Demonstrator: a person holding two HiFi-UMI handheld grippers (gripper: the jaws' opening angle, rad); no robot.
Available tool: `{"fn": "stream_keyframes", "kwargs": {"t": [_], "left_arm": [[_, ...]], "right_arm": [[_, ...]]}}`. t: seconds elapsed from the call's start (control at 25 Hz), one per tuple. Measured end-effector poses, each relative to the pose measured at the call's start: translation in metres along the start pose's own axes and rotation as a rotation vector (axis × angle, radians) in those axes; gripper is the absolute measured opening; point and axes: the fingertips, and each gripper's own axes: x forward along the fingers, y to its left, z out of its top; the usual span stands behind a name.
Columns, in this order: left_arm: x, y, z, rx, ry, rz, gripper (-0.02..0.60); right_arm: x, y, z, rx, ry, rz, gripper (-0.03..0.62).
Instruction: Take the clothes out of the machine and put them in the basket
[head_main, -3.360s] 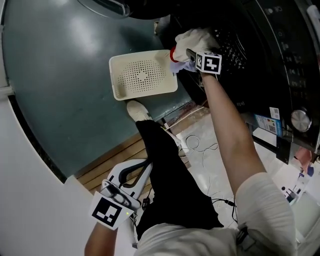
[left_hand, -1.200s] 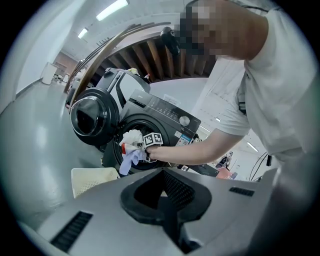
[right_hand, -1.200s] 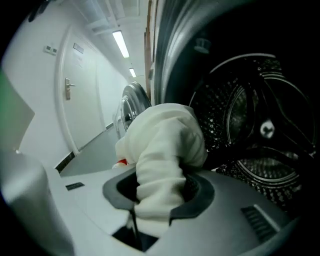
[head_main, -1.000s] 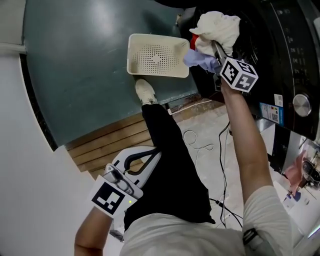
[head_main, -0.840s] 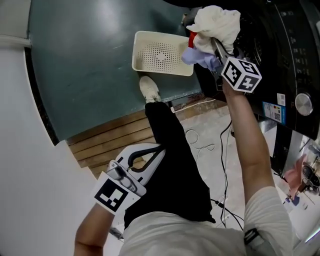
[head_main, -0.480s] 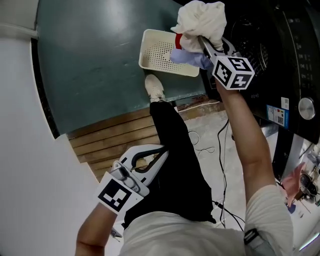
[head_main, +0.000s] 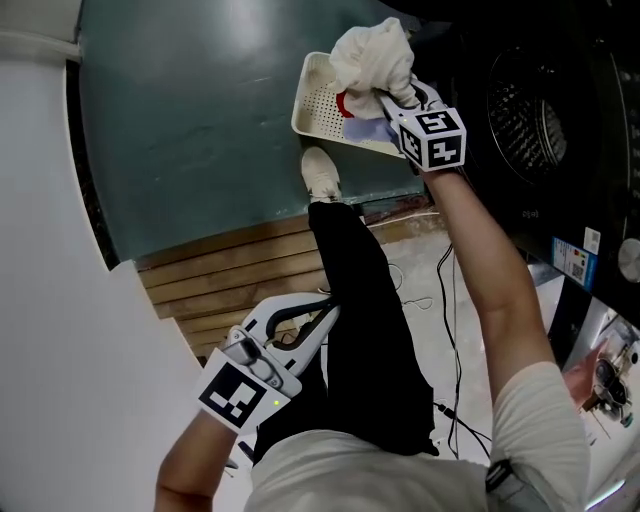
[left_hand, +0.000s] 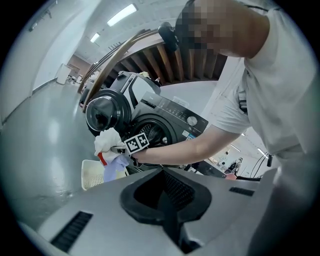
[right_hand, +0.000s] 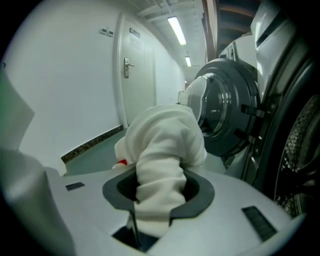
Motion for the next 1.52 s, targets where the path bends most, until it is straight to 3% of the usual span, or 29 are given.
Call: {"fn": "stream_keyframes", "kwargs": {"t": [0.88,1.16,1.52], "left_arm": [[0.048,0.129,-0.033,-0.094,0.096,0.027,-0.003],[0.054,0.160,-0.039,-0.078,0.130,0.042,-0.002],[0.063,0.181,-0.026,-0.066,0.104,0.038,-0.002]], "right_arm": [[0.187,0.010,-0.201,-0.161,0.380,0.165,0.150],[0.219,0.015,-0.236,-0.108,0.468,0.199,0.154],[0.231,0.023,-0.256,-0.040,0.554,0.243,0.227]]}}
